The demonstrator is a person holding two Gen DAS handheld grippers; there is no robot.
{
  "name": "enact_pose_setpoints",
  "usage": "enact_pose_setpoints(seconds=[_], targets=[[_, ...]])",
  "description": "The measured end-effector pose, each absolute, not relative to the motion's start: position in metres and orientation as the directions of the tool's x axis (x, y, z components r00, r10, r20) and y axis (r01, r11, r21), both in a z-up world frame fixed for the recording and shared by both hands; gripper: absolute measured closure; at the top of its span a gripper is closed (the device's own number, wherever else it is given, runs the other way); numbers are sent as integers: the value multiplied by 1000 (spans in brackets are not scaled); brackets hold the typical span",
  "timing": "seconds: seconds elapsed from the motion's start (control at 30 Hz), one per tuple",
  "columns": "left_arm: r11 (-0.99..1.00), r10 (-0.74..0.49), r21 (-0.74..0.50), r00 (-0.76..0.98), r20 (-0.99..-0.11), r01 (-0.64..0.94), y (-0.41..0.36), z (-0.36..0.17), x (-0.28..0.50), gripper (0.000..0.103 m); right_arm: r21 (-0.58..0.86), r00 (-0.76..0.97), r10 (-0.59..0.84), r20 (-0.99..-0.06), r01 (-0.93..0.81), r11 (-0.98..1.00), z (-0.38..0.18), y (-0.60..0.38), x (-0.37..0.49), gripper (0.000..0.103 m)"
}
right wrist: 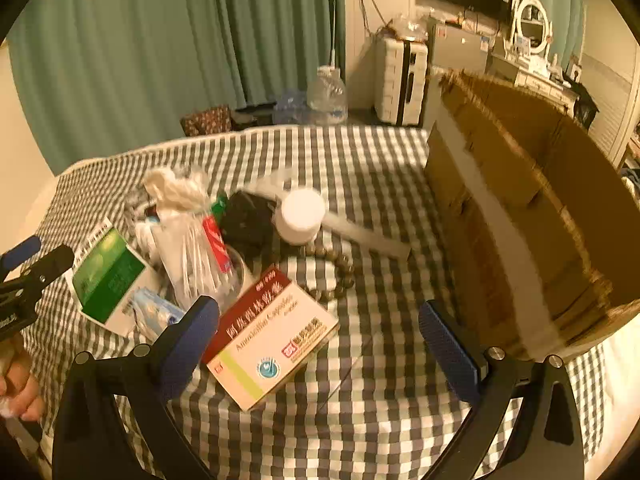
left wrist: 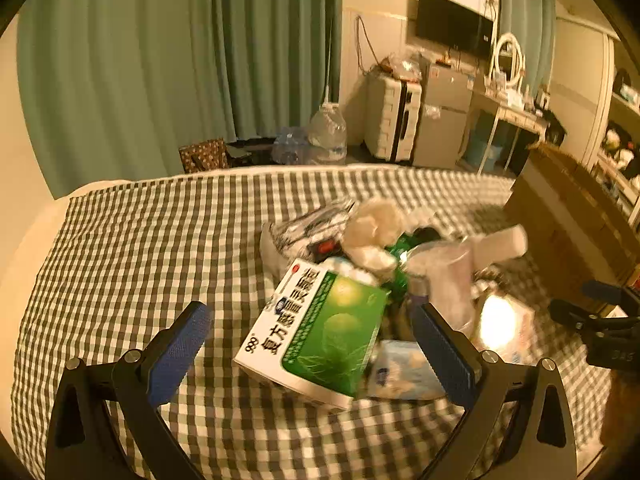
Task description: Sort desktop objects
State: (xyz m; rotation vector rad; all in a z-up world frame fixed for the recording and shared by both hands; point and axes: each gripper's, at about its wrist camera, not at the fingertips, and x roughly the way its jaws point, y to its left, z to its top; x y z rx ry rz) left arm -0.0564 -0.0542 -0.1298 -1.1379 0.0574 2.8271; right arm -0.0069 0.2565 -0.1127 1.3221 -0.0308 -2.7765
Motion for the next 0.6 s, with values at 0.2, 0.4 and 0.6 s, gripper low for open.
enact_pose_setpoints(seconds=[0.2, 0.4, 0.6], targets=[[-991, 86, 9, -692, -716, -133, -62, -153, -68, 0, 84, -567, -94, -818, 44, -996, -140, 245, -15, 2], [-986, 133, -34, -666, -734, -160, -62, -172, -76, 0, 98, -525, -101, -845, 34, -995, -158, 226, -15, 2], [-977, 161, -29, -643, -748, -211, -57, -182, -79, 0, 54, -517, -73, -853, 51, -997, -172, 209, -20, 2]])
